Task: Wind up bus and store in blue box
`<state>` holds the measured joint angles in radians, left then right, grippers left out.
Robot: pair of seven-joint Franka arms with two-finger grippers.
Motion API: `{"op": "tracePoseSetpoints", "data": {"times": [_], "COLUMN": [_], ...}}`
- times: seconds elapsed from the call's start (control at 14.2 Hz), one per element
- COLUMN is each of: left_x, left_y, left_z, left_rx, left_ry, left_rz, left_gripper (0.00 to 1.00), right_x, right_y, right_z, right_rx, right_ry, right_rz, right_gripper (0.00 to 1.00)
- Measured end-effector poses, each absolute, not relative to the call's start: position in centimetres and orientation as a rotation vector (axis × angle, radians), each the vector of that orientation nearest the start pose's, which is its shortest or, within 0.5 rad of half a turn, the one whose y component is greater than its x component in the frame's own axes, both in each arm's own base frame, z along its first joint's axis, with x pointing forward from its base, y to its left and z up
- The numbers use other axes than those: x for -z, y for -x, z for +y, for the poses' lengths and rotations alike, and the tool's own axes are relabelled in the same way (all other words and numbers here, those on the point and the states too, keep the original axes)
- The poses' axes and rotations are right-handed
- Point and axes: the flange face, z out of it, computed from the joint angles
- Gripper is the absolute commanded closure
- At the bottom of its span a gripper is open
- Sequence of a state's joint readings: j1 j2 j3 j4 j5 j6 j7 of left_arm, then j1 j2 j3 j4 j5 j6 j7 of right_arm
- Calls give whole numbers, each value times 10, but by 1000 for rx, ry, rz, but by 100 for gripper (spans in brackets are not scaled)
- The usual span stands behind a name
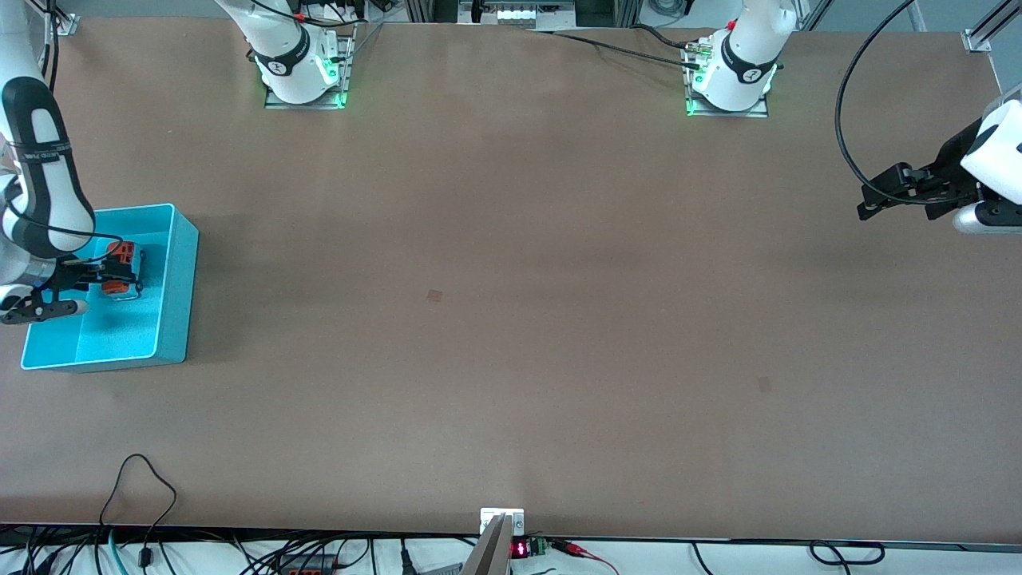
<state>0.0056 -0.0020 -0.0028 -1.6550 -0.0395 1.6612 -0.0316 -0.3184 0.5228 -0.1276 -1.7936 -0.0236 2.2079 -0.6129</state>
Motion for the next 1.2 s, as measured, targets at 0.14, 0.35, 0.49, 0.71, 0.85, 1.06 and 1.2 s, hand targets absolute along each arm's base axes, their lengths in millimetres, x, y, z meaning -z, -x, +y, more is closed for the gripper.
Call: {"op": "tracePoseSetpoints", "data": {"times": [0.14,0.35,0.49,0.71,0.85,1.06,1.2], "left_x": [-588,-587,-589,-591,-592,-592,-592], "left_y": [-557,-550,-548,-547,-547,-545,-545], "left_z": [-2,4,9,10,10,9,9], "left_rx": [33,34,36,42,45,35,31], "left_ry": [3180,3180,3179,3179,3179,3179,3179], "left_rz": [-63,-82,-96,-97,-96,-95,-95], "left_gripper": [0,0,0,0,0,0,0], "right_x": [-298,-389,-451,-517,-540,-559,-564], "right_y": [-593,-595,-595,-600,-596,-587,-583], "right_z": [-248,-205,-178,-119,-81,-18,23], "right_rx": [-184,-229,-278,-334,-367,-385,-373], "right_ry": [3115,3064,3042,3073,3099,3134,3155], "right_rz": [-360,-447,-508,-561,-458,-298,-226], "right_gripper": [0,0,0,0,0,0,0]}}
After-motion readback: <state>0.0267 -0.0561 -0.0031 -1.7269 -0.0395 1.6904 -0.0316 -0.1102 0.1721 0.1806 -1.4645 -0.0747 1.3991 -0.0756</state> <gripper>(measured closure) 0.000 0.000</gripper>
